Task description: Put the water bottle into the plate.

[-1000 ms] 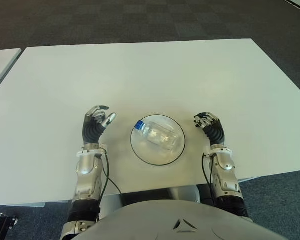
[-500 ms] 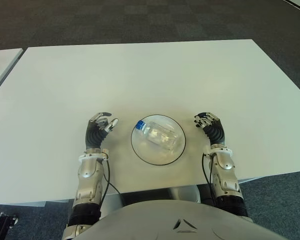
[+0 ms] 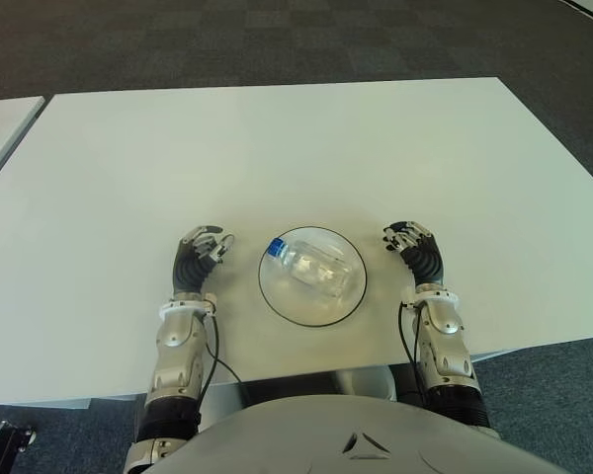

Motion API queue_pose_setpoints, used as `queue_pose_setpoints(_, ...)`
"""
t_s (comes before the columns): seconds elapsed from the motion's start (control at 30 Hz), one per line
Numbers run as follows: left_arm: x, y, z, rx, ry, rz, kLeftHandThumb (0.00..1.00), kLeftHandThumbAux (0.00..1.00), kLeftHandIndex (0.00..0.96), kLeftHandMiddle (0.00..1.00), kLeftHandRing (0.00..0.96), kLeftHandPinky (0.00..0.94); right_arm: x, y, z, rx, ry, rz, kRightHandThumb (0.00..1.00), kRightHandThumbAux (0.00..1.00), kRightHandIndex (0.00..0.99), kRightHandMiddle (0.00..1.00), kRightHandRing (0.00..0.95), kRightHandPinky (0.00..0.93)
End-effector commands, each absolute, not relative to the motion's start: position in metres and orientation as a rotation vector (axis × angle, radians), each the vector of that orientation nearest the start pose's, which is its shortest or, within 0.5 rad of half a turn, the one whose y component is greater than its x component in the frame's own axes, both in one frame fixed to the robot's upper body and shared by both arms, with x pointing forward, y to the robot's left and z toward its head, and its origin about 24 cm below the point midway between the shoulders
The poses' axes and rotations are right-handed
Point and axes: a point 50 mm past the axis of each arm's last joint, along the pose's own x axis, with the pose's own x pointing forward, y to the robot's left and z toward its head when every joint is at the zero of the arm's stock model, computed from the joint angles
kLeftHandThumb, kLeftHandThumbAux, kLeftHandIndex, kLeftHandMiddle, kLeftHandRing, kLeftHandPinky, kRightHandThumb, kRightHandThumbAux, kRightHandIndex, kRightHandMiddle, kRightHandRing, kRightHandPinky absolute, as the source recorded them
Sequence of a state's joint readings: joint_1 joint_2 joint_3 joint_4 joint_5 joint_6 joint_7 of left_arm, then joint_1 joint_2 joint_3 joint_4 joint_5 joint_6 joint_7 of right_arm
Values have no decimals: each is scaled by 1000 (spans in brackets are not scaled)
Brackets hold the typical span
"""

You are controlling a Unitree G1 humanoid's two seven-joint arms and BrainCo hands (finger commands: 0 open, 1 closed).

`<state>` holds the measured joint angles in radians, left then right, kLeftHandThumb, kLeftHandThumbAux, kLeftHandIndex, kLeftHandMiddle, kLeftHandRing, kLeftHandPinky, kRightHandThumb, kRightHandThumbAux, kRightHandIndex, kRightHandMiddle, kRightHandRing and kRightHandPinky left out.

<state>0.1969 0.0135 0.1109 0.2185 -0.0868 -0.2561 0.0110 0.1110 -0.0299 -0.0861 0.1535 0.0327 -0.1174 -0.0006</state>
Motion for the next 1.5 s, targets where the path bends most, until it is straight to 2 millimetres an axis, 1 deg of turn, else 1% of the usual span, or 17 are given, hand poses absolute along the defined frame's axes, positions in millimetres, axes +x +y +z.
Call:
queue_pose_setpoints(0.03, 191, 190, -37, -60, 215, 225, 702, 720, 435, 768, 761, 747, 219, -181, -17, 8, 196, -110, 708, 735, 421, 471, 473, 483)
queue_pose_setpoints(0.43, 192, 189, -39, -51, 203, 220, 701, 721, 434, 761, 758, 749, 220, -178, -18, 10, 182, -97, 708, 735, 422, 467, 469, 482)
queue_pose_setpoints(1.23, 197, 193, -44, -50, 203, 233, 701, 721, 434, 755, 749, 738, 227, -175, -24, 20, 161, -104, 710, 733, 425, 476, 477, 491)
queue_pose_setpoints(1.5, 200, 195, -42, -35, 192, 228, 701, 721, 434, 759, 753, 741, 229, -172, -23, 32, 161, -122, 709, 733, 425, 482, 483, 497)
